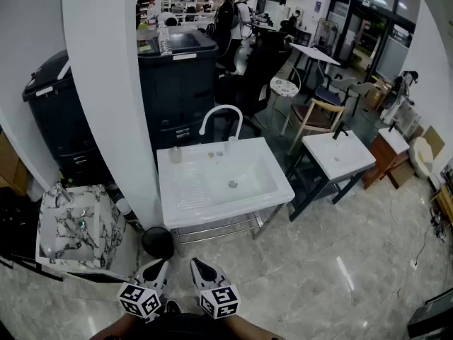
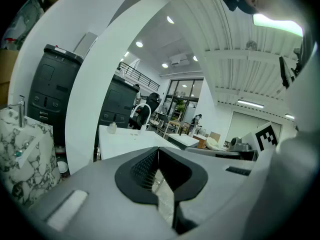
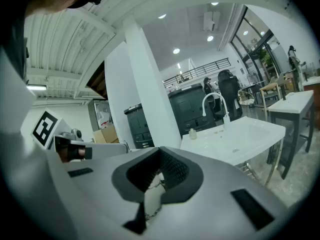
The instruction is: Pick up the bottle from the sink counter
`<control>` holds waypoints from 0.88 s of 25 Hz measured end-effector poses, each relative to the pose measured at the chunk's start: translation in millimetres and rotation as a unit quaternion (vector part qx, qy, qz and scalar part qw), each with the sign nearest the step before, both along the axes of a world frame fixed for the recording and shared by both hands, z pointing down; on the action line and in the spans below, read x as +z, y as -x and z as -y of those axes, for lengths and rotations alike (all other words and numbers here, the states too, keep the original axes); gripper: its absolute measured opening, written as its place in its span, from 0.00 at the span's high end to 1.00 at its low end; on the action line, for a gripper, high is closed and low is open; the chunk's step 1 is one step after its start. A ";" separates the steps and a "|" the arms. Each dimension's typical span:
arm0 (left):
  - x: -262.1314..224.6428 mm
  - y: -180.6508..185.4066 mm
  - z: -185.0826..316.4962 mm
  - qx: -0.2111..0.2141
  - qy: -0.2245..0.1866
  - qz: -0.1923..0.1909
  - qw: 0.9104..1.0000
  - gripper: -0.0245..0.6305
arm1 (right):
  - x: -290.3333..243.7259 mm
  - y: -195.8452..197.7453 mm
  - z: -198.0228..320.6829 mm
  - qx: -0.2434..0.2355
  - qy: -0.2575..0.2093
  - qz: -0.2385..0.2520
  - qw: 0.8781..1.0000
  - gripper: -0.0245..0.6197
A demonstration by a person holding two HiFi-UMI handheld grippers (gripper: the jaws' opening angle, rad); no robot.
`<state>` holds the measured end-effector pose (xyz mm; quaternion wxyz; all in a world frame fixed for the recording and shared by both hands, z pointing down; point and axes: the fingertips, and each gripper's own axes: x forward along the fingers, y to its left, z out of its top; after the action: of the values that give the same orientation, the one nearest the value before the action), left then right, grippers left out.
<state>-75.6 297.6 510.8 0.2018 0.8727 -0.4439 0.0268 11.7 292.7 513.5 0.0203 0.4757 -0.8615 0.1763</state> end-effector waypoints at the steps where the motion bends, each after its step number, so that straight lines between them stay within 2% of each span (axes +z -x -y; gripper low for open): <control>1: -0.2 -0.9 1.3 0.001 0.000 0.000 1.000 0.96 | 0.2 -0.3 0.9 0.000 0.000 0.000 1.000 0.95; 11: 2.4 -8.5 6.8 0.001 0.006 0.003 1.000 0.96 | 0.7 -8.6 5.2 0.003 0.003 0.004 1.000 0.95; 22: 13.0 -36.4 -1.5 -0.021 0.017 -0.007 1.000 0.96 | 13.3 -43.4 0.7 0.001 0.019 0.012 1.000 0.95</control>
<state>-39.3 299.1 523.8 0.2204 0.8597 -0.4601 0.0239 55.1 292.0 526.9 0.0191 0.4740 -0.8576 0.1985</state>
